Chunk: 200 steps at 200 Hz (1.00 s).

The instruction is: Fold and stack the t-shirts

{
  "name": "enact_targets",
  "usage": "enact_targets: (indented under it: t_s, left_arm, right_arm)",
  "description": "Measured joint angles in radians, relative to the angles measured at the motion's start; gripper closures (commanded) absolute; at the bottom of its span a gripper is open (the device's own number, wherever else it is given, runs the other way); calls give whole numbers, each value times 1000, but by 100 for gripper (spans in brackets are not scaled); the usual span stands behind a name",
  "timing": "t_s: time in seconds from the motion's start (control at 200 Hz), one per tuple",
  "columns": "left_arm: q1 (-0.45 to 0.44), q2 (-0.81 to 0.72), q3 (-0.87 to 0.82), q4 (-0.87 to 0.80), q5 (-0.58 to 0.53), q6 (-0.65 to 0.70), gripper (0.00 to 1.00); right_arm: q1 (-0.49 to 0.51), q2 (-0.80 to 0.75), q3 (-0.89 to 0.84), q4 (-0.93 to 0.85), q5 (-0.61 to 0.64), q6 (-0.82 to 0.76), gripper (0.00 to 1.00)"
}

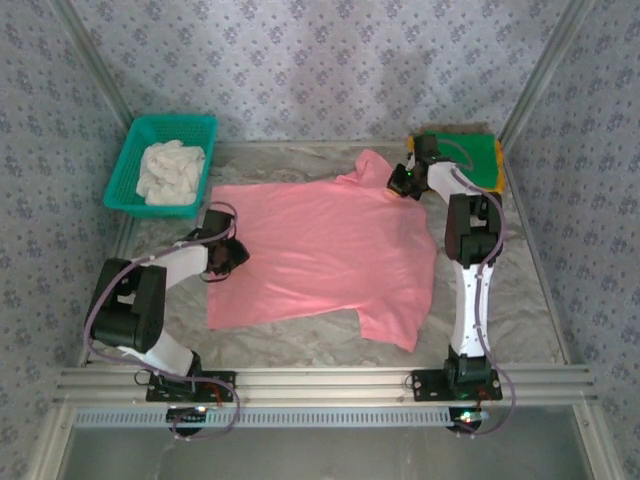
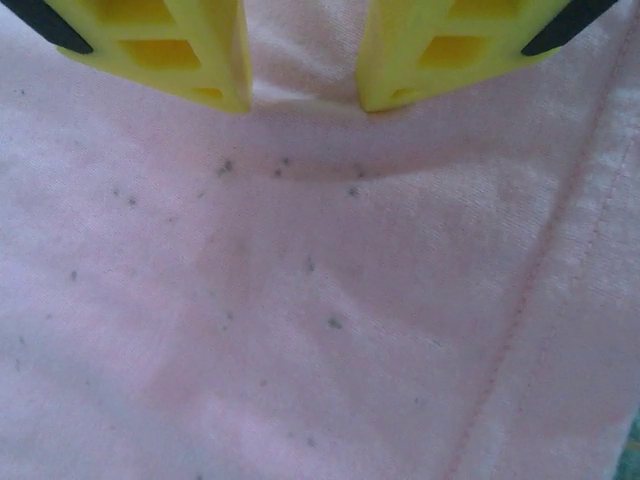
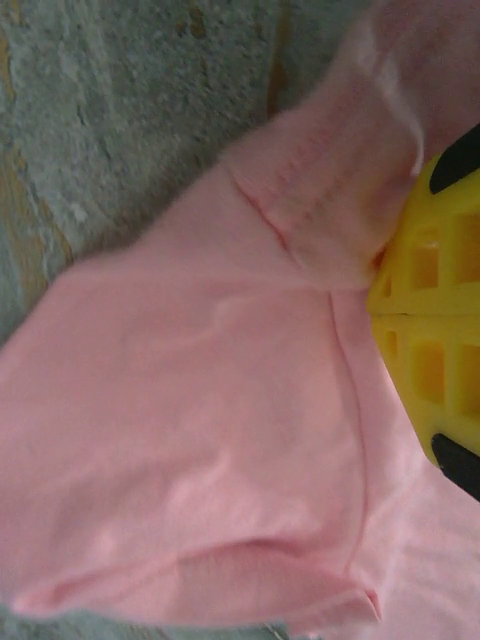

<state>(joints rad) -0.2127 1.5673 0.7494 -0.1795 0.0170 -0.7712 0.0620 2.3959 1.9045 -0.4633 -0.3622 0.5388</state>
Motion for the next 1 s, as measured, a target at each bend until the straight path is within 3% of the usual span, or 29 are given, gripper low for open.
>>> enact_targets:
  t_s: [0.435,0.48,0.64,0.869,0.999]
  left_arm:
    - [39,58,75,-37,-11,83,62]
    - [41,64,82,-38,-11,91,61]
    - [43,90,112,-35,-10,114,59]
    - [13,138,175,-55,-11,158,57]
    - [2,155,197,-57,-11,161,57]
  right_arm:
    - [-26,24,34,106,126,133,100]
    - [-31,32,67,95,139,138,95]
    - [-60,21,92,101,172,159,92]
    - [-37,-47,34,114,150,147,100]
    - [28,-30,135,88,93,127,100]
